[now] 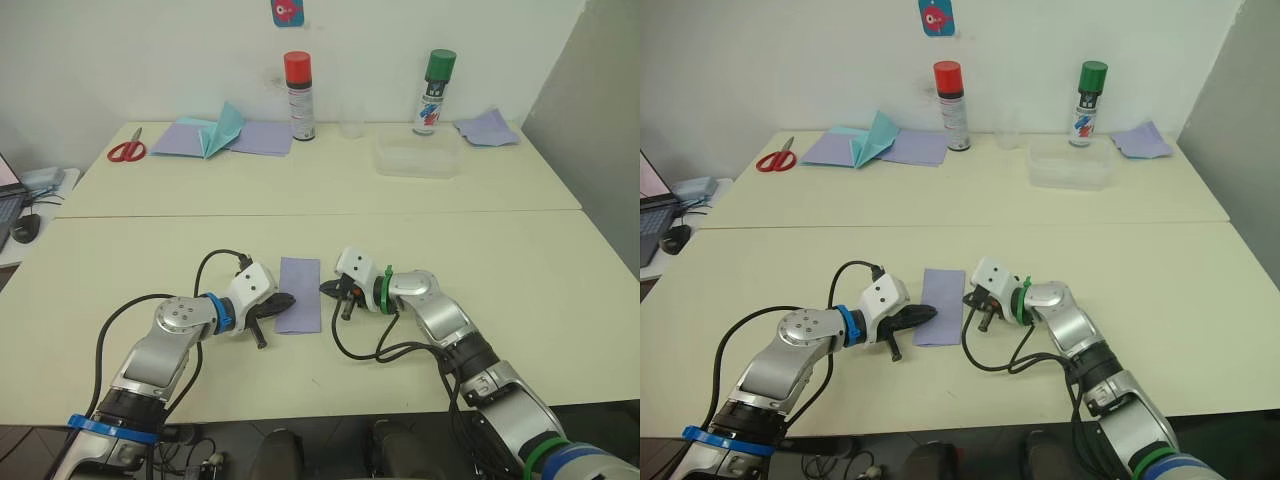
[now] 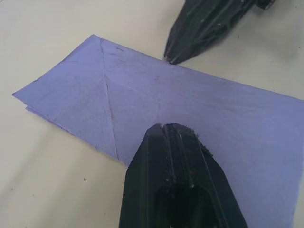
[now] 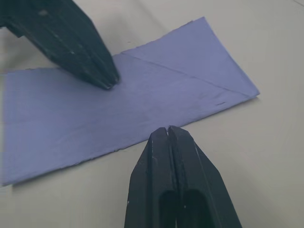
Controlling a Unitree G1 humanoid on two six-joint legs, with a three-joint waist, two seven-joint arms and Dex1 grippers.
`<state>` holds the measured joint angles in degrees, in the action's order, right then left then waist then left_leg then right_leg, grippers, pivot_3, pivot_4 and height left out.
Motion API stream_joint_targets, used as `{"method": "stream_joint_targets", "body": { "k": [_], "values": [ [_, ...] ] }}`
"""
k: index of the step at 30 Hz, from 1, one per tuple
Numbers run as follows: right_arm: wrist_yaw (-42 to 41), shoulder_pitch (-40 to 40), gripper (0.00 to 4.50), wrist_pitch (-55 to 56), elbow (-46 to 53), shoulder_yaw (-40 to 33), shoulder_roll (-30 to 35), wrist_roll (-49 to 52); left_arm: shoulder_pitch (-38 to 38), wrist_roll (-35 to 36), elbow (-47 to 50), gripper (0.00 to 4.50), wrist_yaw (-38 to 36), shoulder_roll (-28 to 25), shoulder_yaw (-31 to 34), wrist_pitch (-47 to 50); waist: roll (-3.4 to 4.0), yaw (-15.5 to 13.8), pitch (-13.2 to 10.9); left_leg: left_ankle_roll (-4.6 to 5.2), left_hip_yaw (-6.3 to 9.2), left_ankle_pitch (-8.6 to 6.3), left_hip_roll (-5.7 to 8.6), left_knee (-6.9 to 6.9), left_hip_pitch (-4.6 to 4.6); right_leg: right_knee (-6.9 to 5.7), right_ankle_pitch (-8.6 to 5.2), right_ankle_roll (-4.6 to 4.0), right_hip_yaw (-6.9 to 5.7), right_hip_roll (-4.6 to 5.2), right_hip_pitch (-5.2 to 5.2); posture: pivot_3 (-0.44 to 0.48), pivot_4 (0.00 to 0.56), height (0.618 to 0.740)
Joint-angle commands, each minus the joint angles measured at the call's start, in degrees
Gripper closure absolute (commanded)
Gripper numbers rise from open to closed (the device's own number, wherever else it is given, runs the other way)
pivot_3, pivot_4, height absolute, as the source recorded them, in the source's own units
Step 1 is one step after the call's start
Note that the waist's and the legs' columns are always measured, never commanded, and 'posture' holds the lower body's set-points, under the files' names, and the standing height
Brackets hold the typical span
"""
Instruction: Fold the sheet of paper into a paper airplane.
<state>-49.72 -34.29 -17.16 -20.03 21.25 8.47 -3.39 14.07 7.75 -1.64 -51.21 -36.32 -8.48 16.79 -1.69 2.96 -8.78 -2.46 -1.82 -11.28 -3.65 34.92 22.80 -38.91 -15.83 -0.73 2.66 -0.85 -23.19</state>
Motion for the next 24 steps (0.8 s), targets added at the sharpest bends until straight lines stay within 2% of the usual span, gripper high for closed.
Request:
{"method": "stream_joint_targets", "body": {
  "k": [1, 4, 12, 19, 24],
  "values": [
    [-3.8, 2.5, 4.47, -2.6, 2.0, 4.1, -0.4, 0.6, -1.8, -2.4, -3.4, 4.50, 0.2, 0.5, -2.8, 1.4, -0.01, 0.0, 0.1, 0.00, 0.00, 0.00, 0.00, 0.00, 0.00, 0.00, 0.00, 0.00, 0.00, 0.00, 0.00, 0.000, 0.150, 0.740],
    [-5.0, 3.4, 4.47, -3.6, 4.0, 4.6, 0.3, 1.0, -1.8, -2.5, -3.5, 4.50, 0.3, 0.5, -2.9, 1.2, 0.01, 0.0, 0.1, 0.00, 0.02, 0.00, 0.00, 0.00, -0.01, 0.00, -0.02, -0.02, -0.01, -0.02, 0.00, 0.000, 0.150, 0.740],
    [0.0, 2.0, 4.47, -1.3, 4.9, -0.9, -1.3, 2.3, -1.7, -2.7, -3.8, 4.50, 0.3, 0.7, -3.2, 0.9, 0.01, 0.0, 0.1, 0.00, 0.05, 0.00, -0.01, -0.01, -0.03, 0.00, -0.09, -0.15, -0.02, -0.05, -0.01, 0.000, 0.150, 0.740],
    [7.9, -2.5, 4.47, 1.1, -1.5, -6.0, -5.5, 3.6, -1.4, -3.0, -4.3, 4.50, 0.2, 0.9, -3.4, 0.4, 0.04, -0.1, 0.0, 0.00, 0.06, 0.00, 0.00, 0.00, 0.02, 0.00, -0.04, -0.07, -0.02, -0.03, -0.04, 0.000, 0.150, 0.740],
    [9.1, -4.1, 4.47, 1.5, -6.4, -3.0, -5.3, 0.2, -1.2, -3.1, -4.3, 4.50, 0.1, 0.9, -3.5, 0.4, 0.03, -0.3, 0.1, 0.00, 0.03, 0.00, 0.00, -0.01, 0.09, 0.03, -0.01, 0.00, 0.00, 0.01, -0.03, 0.000, 0.150, 0.740]
  ]
}}
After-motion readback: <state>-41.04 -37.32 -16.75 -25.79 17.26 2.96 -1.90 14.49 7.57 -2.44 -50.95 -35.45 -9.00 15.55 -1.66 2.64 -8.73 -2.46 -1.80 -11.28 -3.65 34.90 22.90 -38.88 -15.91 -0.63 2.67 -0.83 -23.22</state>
